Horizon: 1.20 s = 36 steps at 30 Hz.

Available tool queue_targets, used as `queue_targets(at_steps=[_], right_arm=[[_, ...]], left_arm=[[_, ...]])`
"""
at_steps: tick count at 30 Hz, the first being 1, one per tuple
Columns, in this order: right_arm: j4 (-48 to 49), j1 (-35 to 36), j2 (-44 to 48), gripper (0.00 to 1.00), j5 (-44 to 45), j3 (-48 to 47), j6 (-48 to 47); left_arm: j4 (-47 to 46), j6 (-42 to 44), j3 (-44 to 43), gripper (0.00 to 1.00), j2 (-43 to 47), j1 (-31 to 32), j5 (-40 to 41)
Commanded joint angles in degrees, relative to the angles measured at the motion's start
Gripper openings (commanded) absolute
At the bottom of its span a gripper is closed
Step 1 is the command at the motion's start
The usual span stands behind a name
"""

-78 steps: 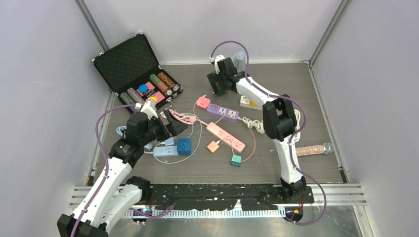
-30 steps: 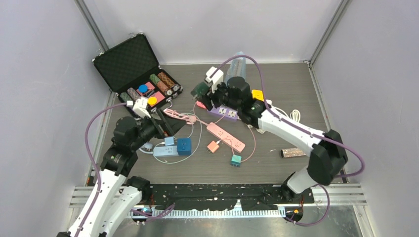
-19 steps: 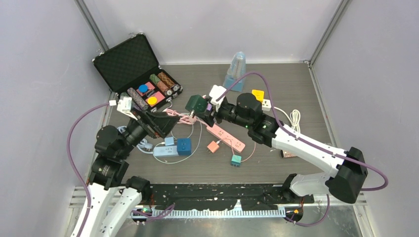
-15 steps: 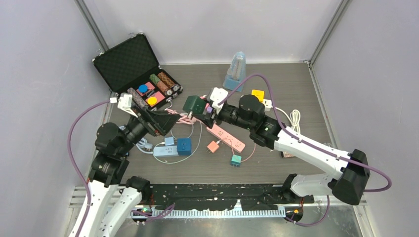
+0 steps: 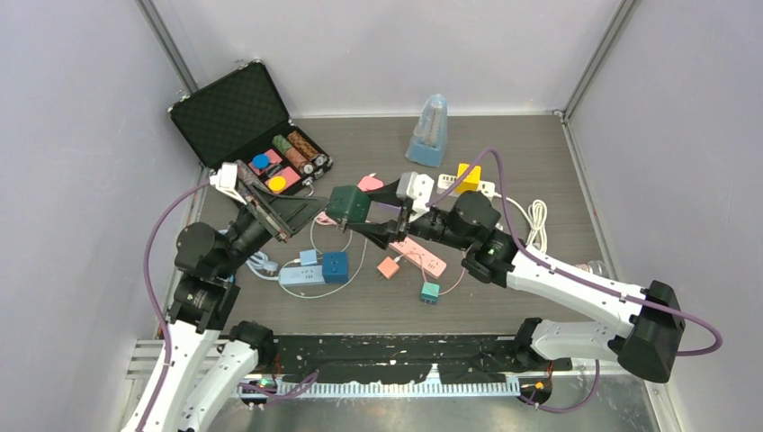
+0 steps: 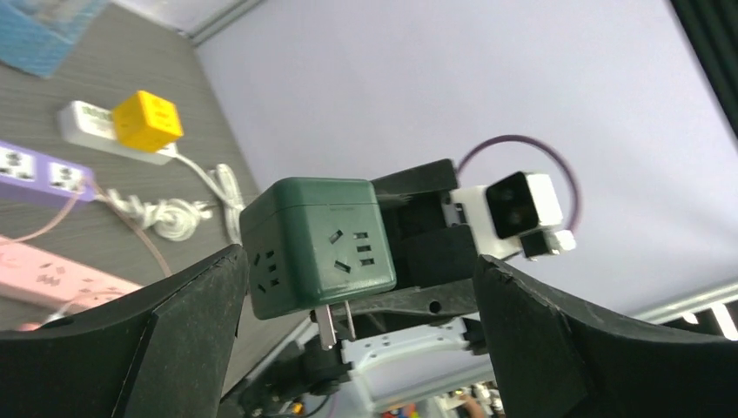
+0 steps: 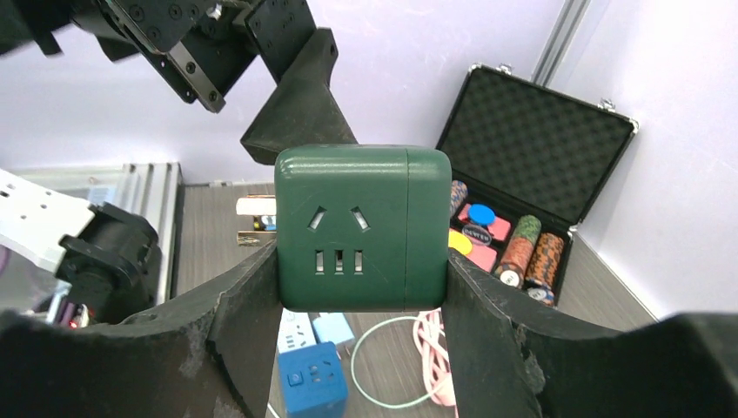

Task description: Insert the plug

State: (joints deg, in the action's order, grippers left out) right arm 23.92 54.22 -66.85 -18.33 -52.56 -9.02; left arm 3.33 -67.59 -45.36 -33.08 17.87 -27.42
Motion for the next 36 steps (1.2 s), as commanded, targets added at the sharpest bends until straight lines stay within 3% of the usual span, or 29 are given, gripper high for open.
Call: queue_targets(at_steps=[1, 7, 13, 15, 19, 23, 30, 34, 36], right_arm=[[15.01, 0.34, 3.47, 0.36, -1.51, 1.15, 6.16], [19.72, 0.79, 2.62, 0.36, -1.57, 1.23, 8.85], [16.21, 1.3, 0.87, 0.36, -2.39, -1.14, 6.61], [12.89, 1.51, 0.89, 0.36, -1.4, -2.15, 4.62], [3.25, 2.1, 1.22, 0.35, 0.45, -5.14, -1.11], [-8.04, 3.38, 0.24, 0.35, 2.08, -9.39, -7.83], [-20.88, 8.37, -2.28, 0.34, 8.86, -15.31, -18.89], [-23.37, 10.73, -3.5, 0.34, 11.67, -16.47, -22.77], [-23.5, 11.47, -3.84, 0.34, 12.02, -16.55, -24.22]], left_arm=[[-11.25, -10.29, 1.23, 0.98, 0.17, -0.36, -3.39], [-12.66, -11.34, 1.16, 0.98, -2.27, -0.29, -5.88], [-12.42, -7.13, 0.18, 0.98, -4.19, -0.29, -9.02], [-8.29, -2.63, -1.65, 0.98, -4.25, -0.29, -9.36], [9.66, 16.39, -8.15, 0.98, -4.0, -0.29, -3.51], [18.77, 28.63, -13.1, 0.99, -4.8, -0.29, -0.75], [24.26, 35.25, -15.96, 0.96, -8.95, -0.29, -7.75], [27.07, 36.94, -16.31, 0.89, -11.16, -0.25, -11.99], [27.54, 37.08, -15.98, 0.81, -11.77, -0.27, -13.17]])
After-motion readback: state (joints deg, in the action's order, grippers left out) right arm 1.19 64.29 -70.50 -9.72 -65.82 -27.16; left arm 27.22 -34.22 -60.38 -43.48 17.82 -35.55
